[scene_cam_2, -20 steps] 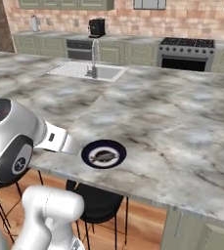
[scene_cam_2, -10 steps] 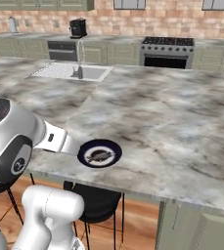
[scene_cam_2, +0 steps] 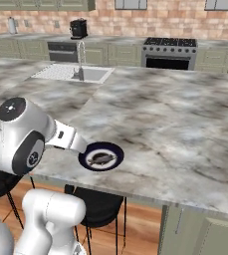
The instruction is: Transport the fish and mushroom to the fridge. Place the fish on the rack containing meat and place the mushroom on the rack containing the vegetable, ensuring meats and vegetables are on different racks.
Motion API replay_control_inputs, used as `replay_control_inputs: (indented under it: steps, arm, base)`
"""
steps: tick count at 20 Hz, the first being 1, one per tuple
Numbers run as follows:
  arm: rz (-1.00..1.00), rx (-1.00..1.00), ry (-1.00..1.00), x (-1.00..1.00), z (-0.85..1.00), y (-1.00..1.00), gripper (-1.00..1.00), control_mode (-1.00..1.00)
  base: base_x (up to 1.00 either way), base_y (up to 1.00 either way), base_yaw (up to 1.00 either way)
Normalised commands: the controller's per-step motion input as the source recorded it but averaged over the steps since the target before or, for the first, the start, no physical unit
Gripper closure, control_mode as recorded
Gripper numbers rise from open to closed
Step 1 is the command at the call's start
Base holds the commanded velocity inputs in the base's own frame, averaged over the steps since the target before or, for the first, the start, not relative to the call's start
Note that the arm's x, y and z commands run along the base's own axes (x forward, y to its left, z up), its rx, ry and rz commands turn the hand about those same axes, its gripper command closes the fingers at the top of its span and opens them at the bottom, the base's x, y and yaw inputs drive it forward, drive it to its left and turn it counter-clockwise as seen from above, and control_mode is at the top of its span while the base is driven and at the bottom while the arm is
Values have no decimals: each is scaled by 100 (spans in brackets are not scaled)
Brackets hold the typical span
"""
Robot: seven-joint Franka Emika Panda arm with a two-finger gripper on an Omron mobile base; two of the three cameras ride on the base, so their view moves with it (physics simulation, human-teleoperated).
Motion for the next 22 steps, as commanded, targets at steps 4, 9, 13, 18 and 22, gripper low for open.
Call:
replay_control_inputs:
  steps: [4,9,13,18,22]
  arm:
    - [-9,4,18,69,-38,0,-100,-100]
    - [-11,10,22,81,-47,0,-100,-100]
    - [-9,7,16,74,-41,0,-100,-100]
    - [-3,4,5,54,-46,-7,-100,-100]
    - [0,1,0,34,-39,-19,-100,-100]
  base:
    - [0,0,0]
    - [0,0,0]
    - [0,0,0]
    - [0,0,0]
    - [0,0,0]
